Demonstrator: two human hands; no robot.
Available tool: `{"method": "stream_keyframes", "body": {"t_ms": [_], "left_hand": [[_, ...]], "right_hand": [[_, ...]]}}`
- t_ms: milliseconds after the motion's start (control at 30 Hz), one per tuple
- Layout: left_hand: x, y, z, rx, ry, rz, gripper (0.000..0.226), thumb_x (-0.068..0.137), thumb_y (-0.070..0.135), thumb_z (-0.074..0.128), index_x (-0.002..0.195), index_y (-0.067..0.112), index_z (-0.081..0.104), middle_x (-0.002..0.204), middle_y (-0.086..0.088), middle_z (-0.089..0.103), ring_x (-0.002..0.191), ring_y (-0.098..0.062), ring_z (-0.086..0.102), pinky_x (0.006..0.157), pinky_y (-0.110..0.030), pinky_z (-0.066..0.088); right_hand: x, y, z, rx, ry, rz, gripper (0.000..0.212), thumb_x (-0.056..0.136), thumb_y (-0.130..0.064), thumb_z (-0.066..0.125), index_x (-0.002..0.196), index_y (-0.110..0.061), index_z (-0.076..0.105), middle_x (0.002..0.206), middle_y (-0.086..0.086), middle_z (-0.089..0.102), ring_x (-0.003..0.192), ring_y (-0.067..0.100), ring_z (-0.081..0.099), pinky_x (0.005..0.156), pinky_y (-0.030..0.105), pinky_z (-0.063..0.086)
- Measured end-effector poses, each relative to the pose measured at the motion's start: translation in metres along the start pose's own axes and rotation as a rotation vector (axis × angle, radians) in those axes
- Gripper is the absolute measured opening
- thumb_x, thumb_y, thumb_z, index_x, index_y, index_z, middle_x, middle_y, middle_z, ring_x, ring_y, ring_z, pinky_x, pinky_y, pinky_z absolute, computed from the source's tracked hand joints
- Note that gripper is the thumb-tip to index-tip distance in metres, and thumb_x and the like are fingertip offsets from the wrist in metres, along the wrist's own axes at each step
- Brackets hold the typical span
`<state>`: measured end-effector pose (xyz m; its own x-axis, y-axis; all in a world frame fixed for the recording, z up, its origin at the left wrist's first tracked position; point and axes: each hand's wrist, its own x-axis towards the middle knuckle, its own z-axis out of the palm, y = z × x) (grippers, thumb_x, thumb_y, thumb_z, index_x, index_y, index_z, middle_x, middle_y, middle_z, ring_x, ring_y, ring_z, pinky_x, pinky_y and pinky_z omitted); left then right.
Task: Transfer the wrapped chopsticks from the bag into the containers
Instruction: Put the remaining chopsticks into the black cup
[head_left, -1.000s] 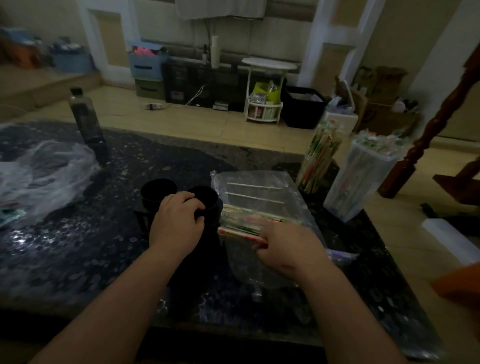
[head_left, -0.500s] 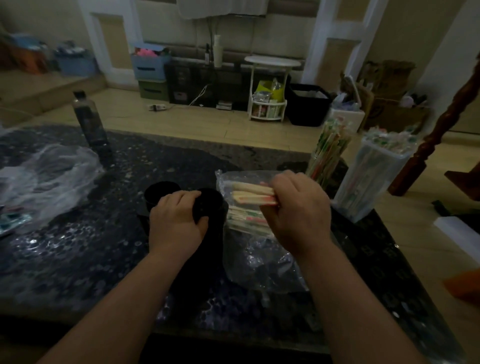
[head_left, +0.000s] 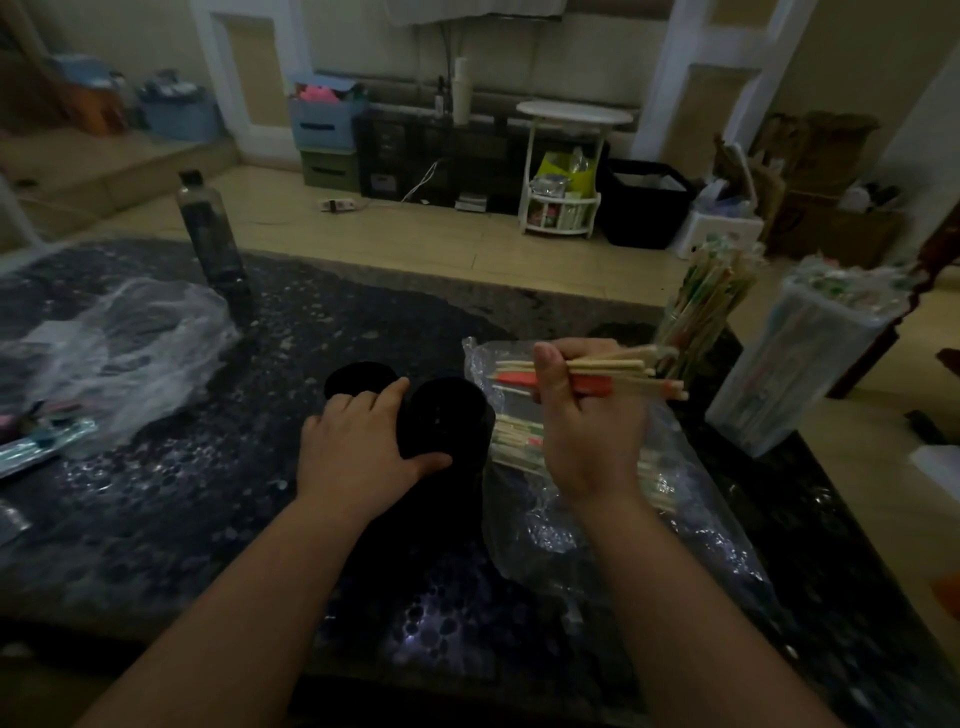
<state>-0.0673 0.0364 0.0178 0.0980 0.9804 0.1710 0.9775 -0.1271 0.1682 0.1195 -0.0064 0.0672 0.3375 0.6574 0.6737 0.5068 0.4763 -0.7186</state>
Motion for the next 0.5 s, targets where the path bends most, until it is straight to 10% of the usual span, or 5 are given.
{"method": "stream_keyframes", "body": {"t_ms": [167,500], "left_hand": [[0.0,0.006,0.0,0.019,-0.01,0.012,0.094,0.07,0.086,0.047,0.148,0.037,0.025,0.131,0.004,0.049,0.122,-0.024,0.042,0.095,-0.044,0.034],[0.0,0.01,-0.001,0.007,-0.008,-0.014,0.09,0.071,0.084,0.051,0.144,0.038,0.028,0.134,0.003,0.048,0.125,-0.025,0.04,0.098,-0.046,0.032]], "right_hand": [[-0.004,0.009,0.012,0.082,-0.063,0.227,0.022,0.094,-0.038,0.062,0.073,-0.033,0.064,0.065,-0.007,0.066,0.065,0.013,0.066,0.064,0.039,0.054],[-0.01,0.022,0.026,0.045,-0.351,0.597,0.025,0.086,-0.024,0.074,0.107,-0.019,0.062,0.087,-0.007,0.065,0.078,0.004,0.061,0.072,0.023,0.051]]}}
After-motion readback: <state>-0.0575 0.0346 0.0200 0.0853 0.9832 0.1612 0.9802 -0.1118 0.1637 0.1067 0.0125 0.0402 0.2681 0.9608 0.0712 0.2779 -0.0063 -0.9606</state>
